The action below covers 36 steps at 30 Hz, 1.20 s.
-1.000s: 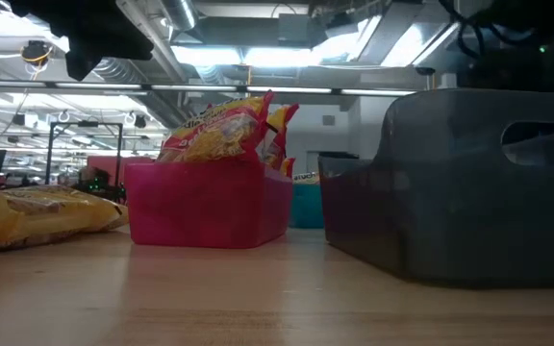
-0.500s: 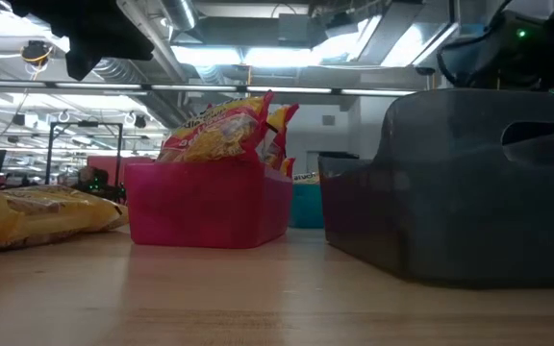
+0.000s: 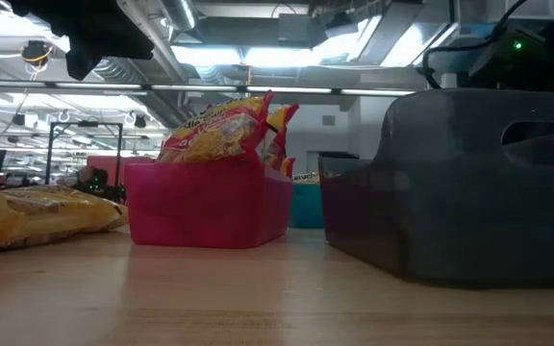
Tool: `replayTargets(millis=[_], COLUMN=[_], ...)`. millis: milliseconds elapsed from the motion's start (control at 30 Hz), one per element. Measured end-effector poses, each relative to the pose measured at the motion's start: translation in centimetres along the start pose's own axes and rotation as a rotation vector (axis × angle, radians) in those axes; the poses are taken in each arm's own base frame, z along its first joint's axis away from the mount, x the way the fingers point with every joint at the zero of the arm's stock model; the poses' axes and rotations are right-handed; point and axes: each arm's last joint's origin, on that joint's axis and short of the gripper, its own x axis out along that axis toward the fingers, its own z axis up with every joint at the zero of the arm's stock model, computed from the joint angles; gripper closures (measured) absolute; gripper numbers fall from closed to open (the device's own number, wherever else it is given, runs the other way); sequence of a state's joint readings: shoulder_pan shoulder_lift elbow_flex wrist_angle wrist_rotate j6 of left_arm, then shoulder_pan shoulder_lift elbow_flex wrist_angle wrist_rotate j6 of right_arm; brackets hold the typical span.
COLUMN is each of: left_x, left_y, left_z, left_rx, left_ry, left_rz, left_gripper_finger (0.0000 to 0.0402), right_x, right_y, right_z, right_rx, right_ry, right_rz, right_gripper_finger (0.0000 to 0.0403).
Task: Sort Maruchan noodles
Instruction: Put the blue bag into the blue bin
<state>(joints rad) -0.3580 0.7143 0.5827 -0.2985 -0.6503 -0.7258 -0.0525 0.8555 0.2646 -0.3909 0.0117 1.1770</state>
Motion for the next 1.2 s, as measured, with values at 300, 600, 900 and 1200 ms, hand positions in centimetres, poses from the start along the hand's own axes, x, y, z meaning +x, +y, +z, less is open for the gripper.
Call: replayTargets(millis=[300,600,900,1200], left_x=[0.0,0.0,0.0,0.0], left_y=[0.0,0.0,0.0,0.0], left_z=[0.0,0.0,0.0,0.0], left_rx=[-0.005,-0.002,-0.001,0.0], left_ry=[0.01,0.011,0.011,0.011], left_rz=[-0.013,-0.014,-0.013,-0.013], left_gripper_finger=[0.0349,0.0349,0.0349,0.0349], right_x=[0.8,2.8,3.0,2.4], right_y=[0.7,2.1,2.1,3.1], right_z=[0.3,0.8,0.8,1.2], right_rx=[0.029,0.027,0.032,-0.01], right_ry=[-0.013,-0.036,-0.018,-0.021], right_rz=[0.04,0.106,0.101,0.131], right_gripper_finger=[0.0195,0.0232,0.0335,0.04])
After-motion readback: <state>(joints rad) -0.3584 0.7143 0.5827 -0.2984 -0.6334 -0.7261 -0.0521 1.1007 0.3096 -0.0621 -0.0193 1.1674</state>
